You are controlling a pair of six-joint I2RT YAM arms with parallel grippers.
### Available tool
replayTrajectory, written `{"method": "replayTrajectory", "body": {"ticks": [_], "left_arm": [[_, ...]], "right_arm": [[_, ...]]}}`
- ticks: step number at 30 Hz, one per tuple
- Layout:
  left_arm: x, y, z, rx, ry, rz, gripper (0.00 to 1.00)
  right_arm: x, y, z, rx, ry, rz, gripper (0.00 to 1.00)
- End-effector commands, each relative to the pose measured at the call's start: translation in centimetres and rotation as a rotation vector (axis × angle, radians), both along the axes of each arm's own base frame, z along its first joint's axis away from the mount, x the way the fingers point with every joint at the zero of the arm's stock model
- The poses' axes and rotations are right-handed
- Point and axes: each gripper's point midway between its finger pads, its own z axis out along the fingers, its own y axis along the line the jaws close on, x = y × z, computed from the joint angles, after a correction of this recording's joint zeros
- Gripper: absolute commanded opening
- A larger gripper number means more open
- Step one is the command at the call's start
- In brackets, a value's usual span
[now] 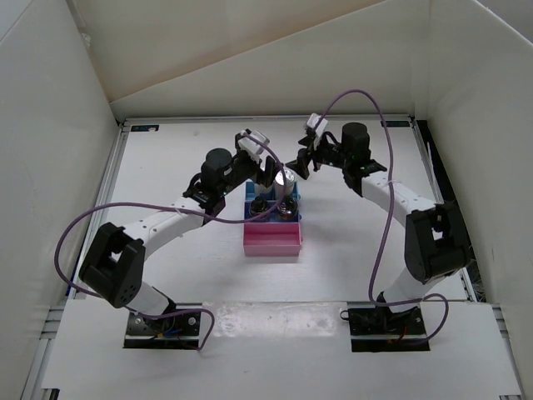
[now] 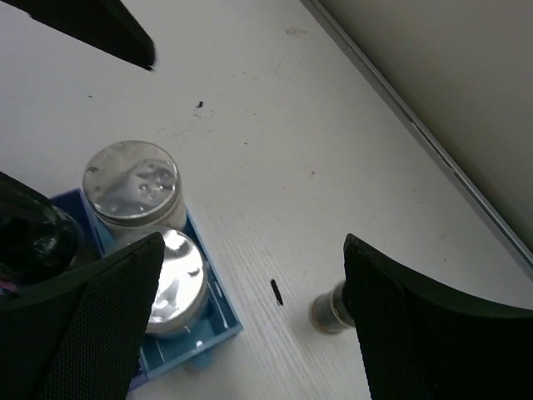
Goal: Organize the condiment bottles
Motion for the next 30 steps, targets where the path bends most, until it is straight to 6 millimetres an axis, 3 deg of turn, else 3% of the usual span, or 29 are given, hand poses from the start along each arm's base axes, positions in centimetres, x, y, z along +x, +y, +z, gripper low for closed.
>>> {"method": "replayTrajectory", "body": {"ticks": [1, 8, 11, 14, 15, 25, 30], "left_arm": [[0.9, 0.2, 1.7, -0.011, -0.017, 0.009, 0.84], [2.6, 3.1, 2.6, -0.027, -0.010, 0.074, 0.84], [2.8, 3.9, 2.8, -0.041, -0.006, 0.088, 0.85], [2.9, 4.2, 2.5, -0.041, 0.002, 0.096, 0.85], [3.0, 4.3, 2.6, -0.043, -0.001, 0.096, 0.85], [3.6, 4.5, 1.5, -0.042, 0.018, 0.106, 0.85], [3.8, 4.4, 1.1, -0.042, 0.024, 0.105, 0.85]], "right_arm": [[2.5, -3.1, 1.8, 0.000, -0.046, -0.104, 0.89], [6.8, -6.5, -0.5, 0.018, 0.021, -0.222, 0.89], [8.1, -6.3, -0.7, 0.028, 0.038, -0.223, 0.89], [9.1, -5.7, -1.8, 0.023, 0.060, -0.213, 0.89], [9.5, -5.6, -3.1, 0.017, 0.080, -0.210, 0.89], [10.1, -5.2, -6.5, 0.032, 0.150, -0.197, 0.88], [10.4, -4.7, -6.8, 0.039, 0.157, -0.181, 0.88]]}}
